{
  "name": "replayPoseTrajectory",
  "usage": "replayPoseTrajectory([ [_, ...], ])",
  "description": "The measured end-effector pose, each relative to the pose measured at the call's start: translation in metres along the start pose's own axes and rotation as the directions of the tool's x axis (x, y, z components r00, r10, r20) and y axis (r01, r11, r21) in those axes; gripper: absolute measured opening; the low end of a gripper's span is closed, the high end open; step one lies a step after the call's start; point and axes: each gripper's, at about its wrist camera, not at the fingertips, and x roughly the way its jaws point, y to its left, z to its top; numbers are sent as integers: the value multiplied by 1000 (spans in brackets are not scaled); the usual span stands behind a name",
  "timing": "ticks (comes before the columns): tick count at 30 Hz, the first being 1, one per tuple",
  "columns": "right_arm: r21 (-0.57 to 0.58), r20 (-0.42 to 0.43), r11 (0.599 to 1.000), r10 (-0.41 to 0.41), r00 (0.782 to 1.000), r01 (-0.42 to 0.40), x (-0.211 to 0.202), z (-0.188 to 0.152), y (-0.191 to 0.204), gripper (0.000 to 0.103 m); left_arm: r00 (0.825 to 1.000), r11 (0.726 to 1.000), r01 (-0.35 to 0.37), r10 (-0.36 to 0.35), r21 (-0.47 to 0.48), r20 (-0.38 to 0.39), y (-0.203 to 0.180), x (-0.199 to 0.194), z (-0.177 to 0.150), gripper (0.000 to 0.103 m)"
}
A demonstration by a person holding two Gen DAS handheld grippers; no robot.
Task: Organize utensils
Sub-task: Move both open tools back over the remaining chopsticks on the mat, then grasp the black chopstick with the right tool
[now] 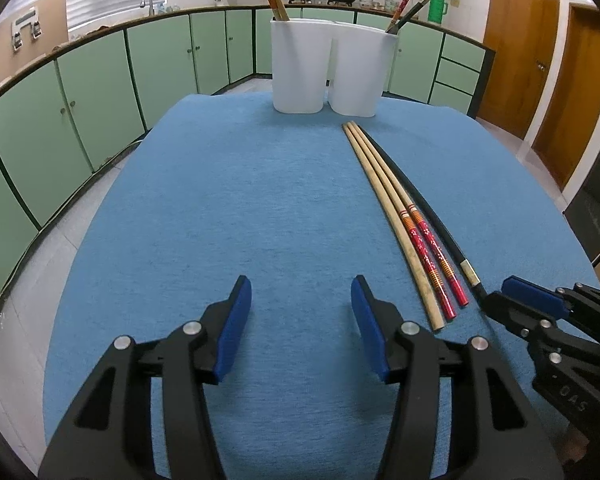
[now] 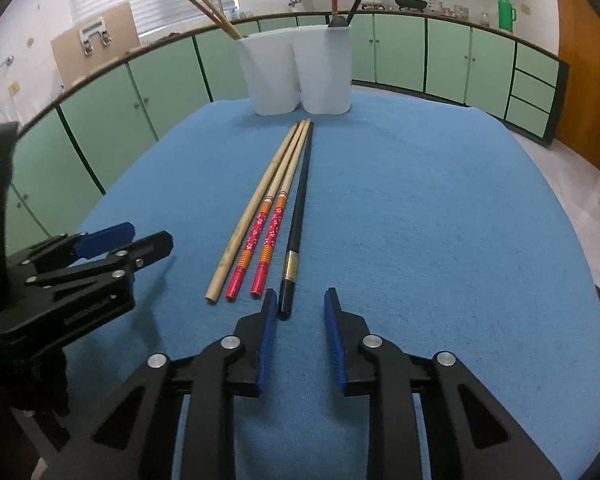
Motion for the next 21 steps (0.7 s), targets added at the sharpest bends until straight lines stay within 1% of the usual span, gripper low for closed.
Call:
replayPoseTrajectory([
  [2, -9, 0, 1000, 12, 1000, -12, -2, -2, 2, 24, 1000, 1000, -1, 1, 8, 5, -1, -1, 0, 51],
  [7, -20, -12, 1000, 5, 1000, -5, 4, -1, 6, 24, 1000, 1000, -2, 2, 15, 11, -5, -3, -2, 53],
  [12, -52, -20, 998, -22, 1000, 21, 8, 2, 13, 23, 1000, 1000, -3, 3, 16, 5, -5, -2, -2, 53],
  [13, -60, -20, 998, -31, 999, 30, 9, 3, 15, 17, 1000, 1000, -3, 3, 17, 5, -5, -3, -2, 53],
  [14, -65, -21, 998, -29, 999, 28, 10, 3, 16, 7, 1000, 1000, -1, 1, 17, 6, -5, -3, -2, 53],
  [18, -38, -18, 999, -19, 1000, 18, 9, 3, 10, 7, 1000, 1000, 7, -8, 20, 5, -7, -4, -3, 53],
  [21, 8, -10, 999, -38, 999, 38, 4, 1, -4, 6, 999, 999, 34, -35, 15, 5, -11, -6, -4, 53],
])
